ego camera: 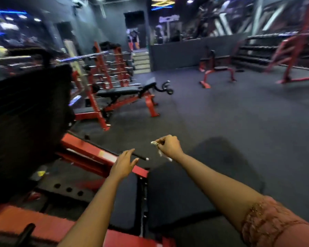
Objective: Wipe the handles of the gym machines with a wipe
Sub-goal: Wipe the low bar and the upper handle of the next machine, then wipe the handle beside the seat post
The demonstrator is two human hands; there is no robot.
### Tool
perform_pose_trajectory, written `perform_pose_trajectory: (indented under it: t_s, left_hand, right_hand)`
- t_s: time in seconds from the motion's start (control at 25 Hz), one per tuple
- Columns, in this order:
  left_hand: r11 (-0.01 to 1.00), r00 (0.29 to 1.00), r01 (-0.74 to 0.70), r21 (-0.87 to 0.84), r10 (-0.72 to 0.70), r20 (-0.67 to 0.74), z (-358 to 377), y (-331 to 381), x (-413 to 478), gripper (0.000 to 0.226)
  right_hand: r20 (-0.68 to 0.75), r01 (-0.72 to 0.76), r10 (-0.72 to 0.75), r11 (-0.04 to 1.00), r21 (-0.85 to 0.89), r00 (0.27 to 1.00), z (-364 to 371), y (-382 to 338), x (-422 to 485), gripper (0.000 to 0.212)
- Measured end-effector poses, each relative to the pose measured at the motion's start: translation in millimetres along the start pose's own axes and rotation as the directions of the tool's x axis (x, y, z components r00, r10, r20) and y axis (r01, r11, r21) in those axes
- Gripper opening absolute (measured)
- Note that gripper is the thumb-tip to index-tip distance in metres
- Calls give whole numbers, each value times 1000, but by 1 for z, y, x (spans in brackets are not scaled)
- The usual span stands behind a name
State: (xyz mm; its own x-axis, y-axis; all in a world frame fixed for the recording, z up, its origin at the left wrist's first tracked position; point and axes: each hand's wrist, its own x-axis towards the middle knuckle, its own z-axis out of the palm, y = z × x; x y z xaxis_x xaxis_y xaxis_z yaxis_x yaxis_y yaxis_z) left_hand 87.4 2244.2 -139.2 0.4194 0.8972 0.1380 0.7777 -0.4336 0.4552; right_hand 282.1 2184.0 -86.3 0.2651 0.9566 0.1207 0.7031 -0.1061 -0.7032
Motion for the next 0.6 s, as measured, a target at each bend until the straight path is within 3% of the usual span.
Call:
perform_pose_trajectory:
  t_s: [0.16, 0.36, 0.6]
  left_hand:
    - [985, 978, -169, -21, 170, 122, 67, 112, 23, 53]
    - [924, 897, -380, -52, 381, 223, 153, 298, 41, 55]
    - [838, 785, -535, -106, 539, 306, 252, 537, 38, 57]
  right_hand:
    - [-109, -106, 103, 994, -27, 989, -82, 82, -41, 26]
    - [-305, -235, 220, 972, -14, 927, -217, 197, -93, 26]
    - [-470, -343, 287, 939, -35, 835, -385, 350, -169, 17]
